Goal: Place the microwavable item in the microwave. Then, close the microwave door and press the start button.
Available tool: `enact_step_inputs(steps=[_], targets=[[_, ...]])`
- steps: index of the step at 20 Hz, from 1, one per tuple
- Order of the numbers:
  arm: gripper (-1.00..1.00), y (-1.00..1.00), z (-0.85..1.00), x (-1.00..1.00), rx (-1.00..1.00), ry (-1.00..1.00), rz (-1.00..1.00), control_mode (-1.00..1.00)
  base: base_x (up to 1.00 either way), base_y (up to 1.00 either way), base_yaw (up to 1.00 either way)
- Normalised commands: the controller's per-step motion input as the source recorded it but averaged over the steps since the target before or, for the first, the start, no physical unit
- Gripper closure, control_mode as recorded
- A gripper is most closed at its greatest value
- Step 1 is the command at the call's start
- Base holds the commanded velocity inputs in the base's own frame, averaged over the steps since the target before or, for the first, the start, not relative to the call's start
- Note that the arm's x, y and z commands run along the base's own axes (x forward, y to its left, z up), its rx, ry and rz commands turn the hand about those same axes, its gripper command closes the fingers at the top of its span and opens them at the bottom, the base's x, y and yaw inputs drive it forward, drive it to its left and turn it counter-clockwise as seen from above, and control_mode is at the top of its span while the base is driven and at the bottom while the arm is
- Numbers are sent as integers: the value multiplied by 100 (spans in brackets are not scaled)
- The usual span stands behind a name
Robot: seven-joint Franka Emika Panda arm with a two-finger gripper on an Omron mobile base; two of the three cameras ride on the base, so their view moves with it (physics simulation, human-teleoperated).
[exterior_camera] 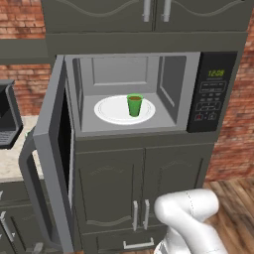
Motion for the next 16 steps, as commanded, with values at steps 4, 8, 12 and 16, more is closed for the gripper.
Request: enact_step_inputs(steps=[4, 8, 12, 16], targets=[[-100, 100, -79, 71, 0, 17, -9, -100, 0, 0, 0], [-100, 100, -75, 88, -1, 17, -7, -100, 0, 0, 0], [-100, 100, -66, 98, 0, 18, -6, -100, 0, 0, 0], [-100, 36, -43, 97, 0, 19, -14, -100, 0, 0, 0]])
